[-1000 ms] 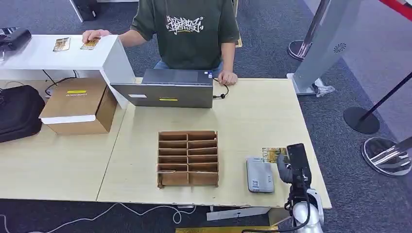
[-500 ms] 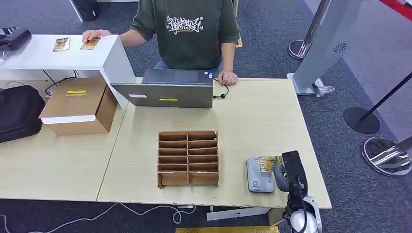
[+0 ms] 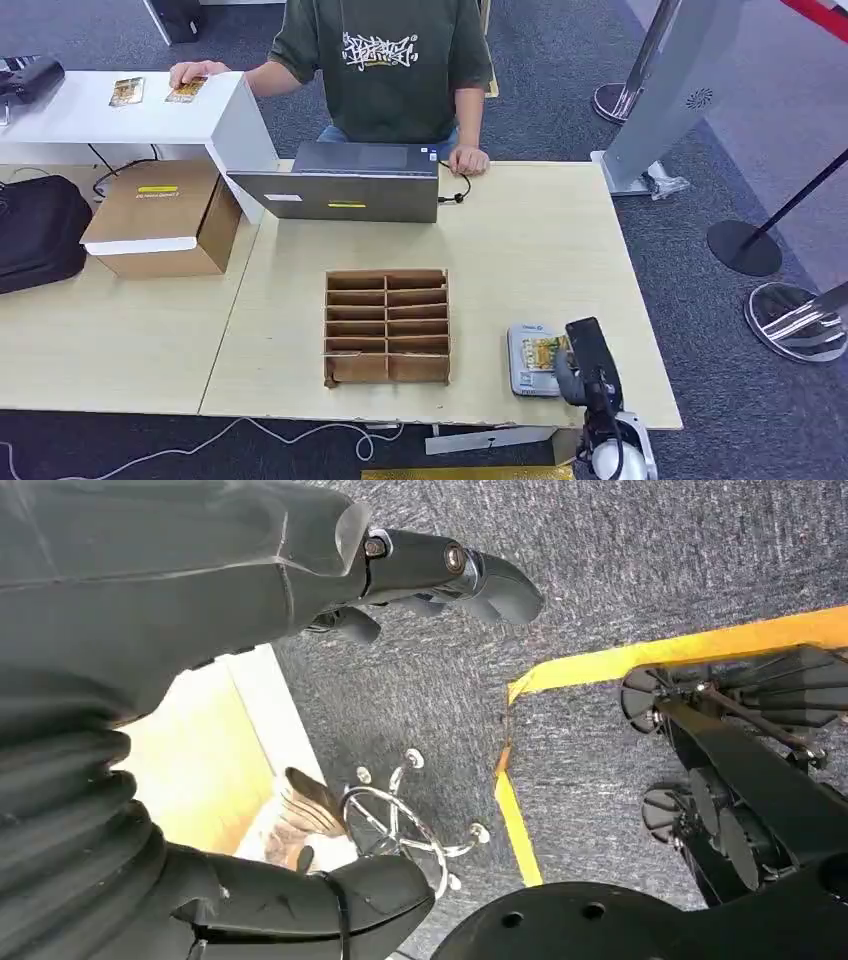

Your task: Pass the card to the sensor for recognition and then transmit it.

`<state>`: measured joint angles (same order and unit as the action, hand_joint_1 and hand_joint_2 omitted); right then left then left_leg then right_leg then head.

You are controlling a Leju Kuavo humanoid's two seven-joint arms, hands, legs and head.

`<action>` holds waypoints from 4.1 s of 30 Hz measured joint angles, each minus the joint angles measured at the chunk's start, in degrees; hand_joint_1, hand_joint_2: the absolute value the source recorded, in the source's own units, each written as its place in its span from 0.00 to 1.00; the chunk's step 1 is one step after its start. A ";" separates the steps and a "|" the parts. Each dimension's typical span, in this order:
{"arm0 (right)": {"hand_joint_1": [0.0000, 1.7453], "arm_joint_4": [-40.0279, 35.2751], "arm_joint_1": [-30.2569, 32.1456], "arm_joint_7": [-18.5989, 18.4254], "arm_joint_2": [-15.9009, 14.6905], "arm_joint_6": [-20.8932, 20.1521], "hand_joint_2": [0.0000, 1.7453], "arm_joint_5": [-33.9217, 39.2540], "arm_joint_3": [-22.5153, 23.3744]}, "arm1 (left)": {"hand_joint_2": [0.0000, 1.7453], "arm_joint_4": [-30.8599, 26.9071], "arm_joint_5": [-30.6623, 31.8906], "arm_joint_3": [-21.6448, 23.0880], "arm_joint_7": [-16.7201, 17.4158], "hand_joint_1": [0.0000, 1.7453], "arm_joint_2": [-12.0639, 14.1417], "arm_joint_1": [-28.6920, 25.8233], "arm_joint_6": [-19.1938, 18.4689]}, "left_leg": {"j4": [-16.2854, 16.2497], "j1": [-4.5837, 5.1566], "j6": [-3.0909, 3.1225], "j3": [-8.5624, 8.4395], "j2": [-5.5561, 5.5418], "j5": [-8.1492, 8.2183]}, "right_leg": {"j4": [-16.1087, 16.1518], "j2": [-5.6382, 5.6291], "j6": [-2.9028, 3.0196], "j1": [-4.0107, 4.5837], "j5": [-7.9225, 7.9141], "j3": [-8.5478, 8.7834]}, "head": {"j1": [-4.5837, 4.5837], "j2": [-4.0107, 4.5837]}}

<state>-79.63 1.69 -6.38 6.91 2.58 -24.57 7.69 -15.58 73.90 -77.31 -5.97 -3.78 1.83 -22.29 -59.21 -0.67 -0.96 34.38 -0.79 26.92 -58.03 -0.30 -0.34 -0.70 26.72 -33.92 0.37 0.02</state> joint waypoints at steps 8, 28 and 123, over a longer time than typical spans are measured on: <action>1.00 6.55 -4.50 -0.05 -0.55 -2.17 1.00 0.04 0.59 | 1.00 0.00 0.00 -0.02 -0.02 0.00 0.46 0.07 -0.04 | 0.00 -0.01 -0.01 -0.17 0.15 0.03 | 0.02 -0.16 0.00 0.01 0.00 0.08 | -0.02 0.00; 1.00 16.68 -11.84 2.12 -1.73 -2.19 1.00 -0.83 1.46 | 1.00 0.00 0.02 -0.02 0.02 0.00 0.90 0.24 -0.15 | 0.00 -0.02 -0.02 -0.61 0.22 0.05 | 0.05 -0.23 0.00 0.01 -0.02 0.49 | 0.00 0.00; 1.00 11.34 -47.29 -31.95 -3.04 37.02 1.00 -61.81 -22.92 | 1.00 -0.17 0.87 2.43 -1.03 0.00 1.92 2.02 -0.37 | -0.09 0.10 0.01 0.85 -0.47 -0.57 | -0.23 0.36 -0.14 -0.20 -0.32 -0.61 | 0.04 0.00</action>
<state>-68.29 -45.59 -38.33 3.87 39.60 -86.38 -15.22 -15.76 74.77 -74.88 -6.99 -1.86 3.85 -22.67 -59.30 -0.57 -0.95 35.23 -1.26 26.35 -58.26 0.06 -0.48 -0.90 26.40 -34.53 0.42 0.02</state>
